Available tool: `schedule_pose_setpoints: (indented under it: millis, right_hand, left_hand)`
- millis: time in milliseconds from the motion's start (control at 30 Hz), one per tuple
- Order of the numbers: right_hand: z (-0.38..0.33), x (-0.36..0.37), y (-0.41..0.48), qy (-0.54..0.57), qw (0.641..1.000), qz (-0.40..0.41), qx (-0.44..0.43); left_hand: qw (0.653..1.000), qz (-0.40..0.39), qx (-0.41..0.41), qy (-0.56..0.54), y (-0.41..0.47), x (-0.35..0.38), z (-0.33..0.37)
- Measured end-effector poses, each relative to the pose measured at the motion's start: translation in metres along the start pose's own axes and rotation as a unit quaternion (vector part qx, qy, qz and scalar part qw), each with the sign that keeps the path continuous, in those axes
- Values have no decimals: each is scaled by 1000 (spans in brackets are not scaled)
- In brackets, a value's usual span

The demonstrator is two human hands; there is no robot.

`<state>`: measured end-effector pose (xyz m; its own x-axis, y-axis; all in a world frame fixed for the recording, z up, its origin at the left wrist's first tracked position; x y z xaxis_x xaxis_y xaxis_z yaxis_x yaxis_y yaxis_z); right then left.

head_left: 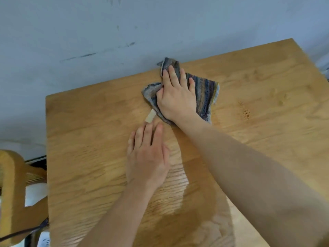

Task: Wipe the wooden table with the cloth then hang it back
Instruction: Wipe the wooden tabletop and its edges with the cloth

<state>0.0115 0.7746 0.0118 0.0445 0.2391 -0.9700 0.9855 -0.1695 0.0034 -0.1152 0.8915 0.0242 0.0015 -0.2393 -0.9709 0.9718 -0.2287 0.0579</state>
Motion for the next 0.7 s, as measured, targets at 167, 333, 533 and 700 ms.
schedule_pose_setpoints:
  millis: [167,333,533,700]
  right_hand:
    - [3,-7,-49,9,999,19,-38]
    - [15,-7,-106,-3,995,-28,-92]
    - [27,-7,6,0,999,-6,-39]
    - [53,-19,-84,13,999,13,-48]
  left_hand:
    - [1000,1,-10,8,-2,-1,-1]
    - [1000,-6,7,28,0,1,0]
    - [992,-16,-123,8,-3,10,24]
    - [986,16,-162,19,-2,10,30]
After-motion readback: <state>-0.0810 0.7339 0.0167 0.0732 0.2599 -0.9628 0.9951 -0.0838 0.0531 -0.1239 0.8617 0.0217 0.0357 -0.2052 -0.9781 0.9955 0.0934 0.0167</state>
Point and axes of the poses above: each hand's wrist, its own y-axis towards the middle knuckle, its own x-axis out of the palm, z = x × y, the point moved 10 cm from there along y, towards the middle knuckle, and after that the axes turned 6 degrees about z, right-handed, at the moved point
